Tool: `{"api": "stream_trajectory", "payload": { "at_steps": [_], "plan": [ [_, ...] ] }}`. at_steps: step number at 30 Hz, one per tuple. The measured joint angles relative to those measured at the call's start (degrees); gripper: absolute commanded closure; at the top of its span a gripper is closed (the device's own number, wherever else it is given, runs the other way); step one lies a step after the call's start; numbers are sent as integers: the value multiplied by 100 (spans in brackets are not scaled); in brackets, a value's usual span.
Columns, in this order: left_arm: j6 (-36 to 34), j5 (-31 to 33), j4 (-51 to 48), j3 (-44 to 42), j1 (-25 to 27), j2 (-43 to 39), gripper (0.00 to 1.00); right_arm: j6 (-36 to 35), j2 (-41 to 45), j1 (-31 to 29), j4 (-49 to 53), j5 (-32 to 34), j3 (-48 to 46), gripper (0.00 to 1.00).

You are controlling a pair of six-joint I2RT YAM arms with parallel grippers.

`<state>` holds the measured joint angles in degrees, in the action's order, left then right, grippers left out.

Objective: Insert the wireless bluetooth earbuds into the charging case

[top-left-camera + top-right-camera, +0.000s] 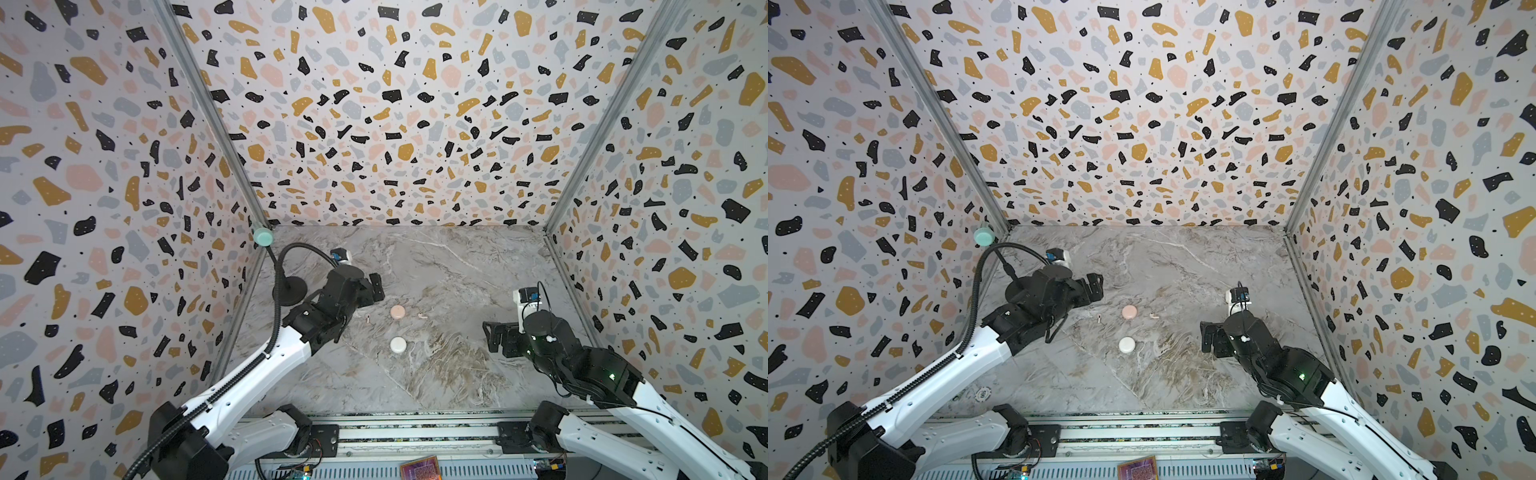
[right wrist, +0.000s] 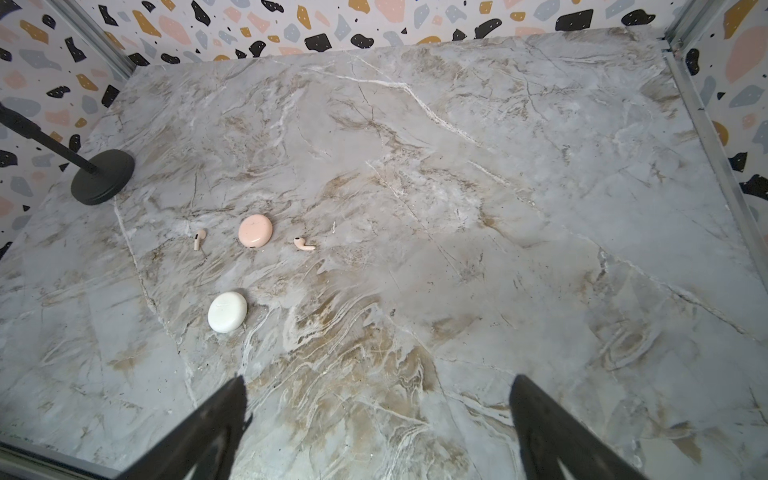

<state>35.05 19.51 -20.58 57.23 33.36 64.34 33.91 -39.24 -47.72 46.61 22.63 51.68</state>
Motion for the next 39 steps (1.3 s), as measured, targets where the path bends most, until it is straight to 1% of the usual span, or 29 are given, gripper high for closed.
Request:
{"api": "stream_trajectory", "payload": {
  "at_steps": [3, 10, 17, 20, 22, 27, 30, 33, 39],
  "plan": [
    [-269, 382, -83, 63, -63, -166, 0, 0, -26, 0, 0, -15, -2, 1],
    [-529, 885, -173, -649, -63, -1021, 0, -26, -136, 0, -9, -35, -28, 1],
    [-612, 949, -293, -1687, -63, -2061, 0, -35, -614, 0, -11, 4, -31, 1],
    [-612, 914, -304, -1853, -63, -2332, 0, -13, -522, 0, -9, 55, -31, 1],
    [-608, 831, -282, -1864, -63, -2393, 0, 9, -328, 0, -9, 79, -31, 1],
    [-601, 741, -236, -1862, -63, -2225, 0, 7, 229, 4, -74, 125, -92, 1],
    [-601, 647, -234, -1862, -63, -2076, 0, 4, 348, 4, -118, 138, -136, 1],
    [-601, 599, -232, -1862, -63, -2033, 0, 2, 223, 13, -173, 140, -184, 1],
    [-605, 562, -212, -1862, -63, -1766, 0, 28, -407, 81, -160, 181, -188, 1]
  ]
}}
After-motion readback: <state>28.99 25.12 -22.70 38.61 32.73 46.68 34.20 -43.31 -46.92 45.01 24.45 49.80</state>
